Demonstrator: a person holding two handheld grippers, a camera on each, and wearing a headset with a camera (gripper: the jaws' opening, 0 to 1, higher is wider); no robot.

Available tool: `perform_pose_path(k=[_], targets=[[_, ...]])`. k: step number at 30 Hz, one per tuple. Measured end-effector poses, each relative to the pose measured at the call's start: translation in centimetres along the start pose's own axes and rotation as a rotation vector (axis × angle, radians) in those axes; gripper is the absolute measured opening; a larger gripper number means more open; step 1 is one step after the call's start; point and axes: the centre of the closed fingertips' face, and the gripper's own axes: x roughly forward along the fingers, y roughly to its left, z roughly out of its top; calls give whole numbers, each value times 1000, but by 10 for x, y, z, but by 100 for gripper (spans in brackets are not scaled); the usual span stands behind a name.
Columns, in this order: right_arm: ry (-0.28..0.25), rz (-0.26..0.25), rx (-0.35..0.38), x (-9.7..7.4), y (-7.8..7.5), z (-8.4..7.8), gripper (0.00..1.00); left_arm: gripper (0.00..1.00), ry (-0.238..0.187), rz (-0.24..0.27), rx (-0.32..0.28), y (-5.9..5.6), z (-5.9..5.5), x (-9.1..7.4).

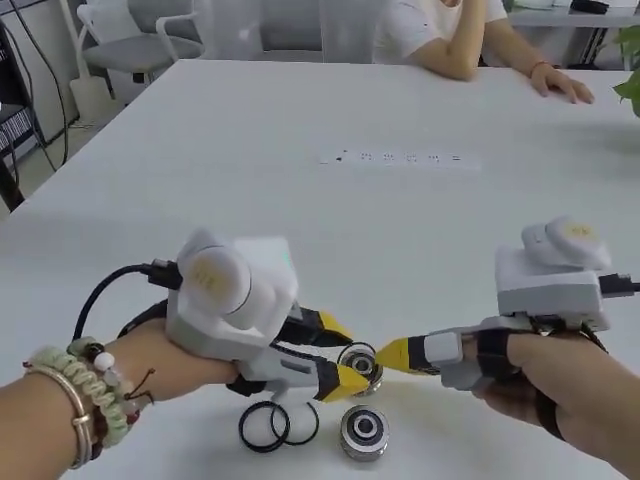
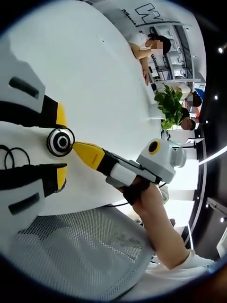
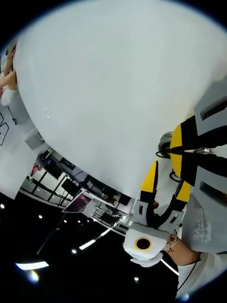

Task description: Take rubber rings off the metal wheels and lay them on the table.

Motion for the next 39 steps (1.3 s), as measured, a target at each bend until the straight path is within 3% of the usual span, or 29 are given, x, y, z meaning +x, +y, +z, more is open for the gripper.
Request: perform_pose_path(k=[3,6,9,12,14,16,20,28,32,39], targets=[[-3,0,-3,-1,1,1,0,33,-16,1,-14,2,8,-6],[-5,0,-8,-2,2,1,0,36,-6,-13,-44,-1,14,-13],[-7,1,-15,-3,3,3,0,38,-26,-23,-1,-4,25,-20],[-11,4,-20,-4,5,4,0,42,-20,-33,-2,-6,34,-30],[-15,6,-27,-5,7,6,0,42,-18,-46,-5,-9,36,-34],[-19,8,-35,-6,8,8,0,43,-5,-59,30,-15,37,-42],[-25,13,-47,-9,11,10,0,49,9,-46,55,-19,38,-55],[-25,15,-73,-10,16,11,0,60,-25,49,42,-17,38,-98],[-18,13,-98,-9,19,11,0,70,-69,104,26,-16,38,-120],[-5,2,-157,-11,23,11,0,73,-93,196,-18,-16,28,-153]])
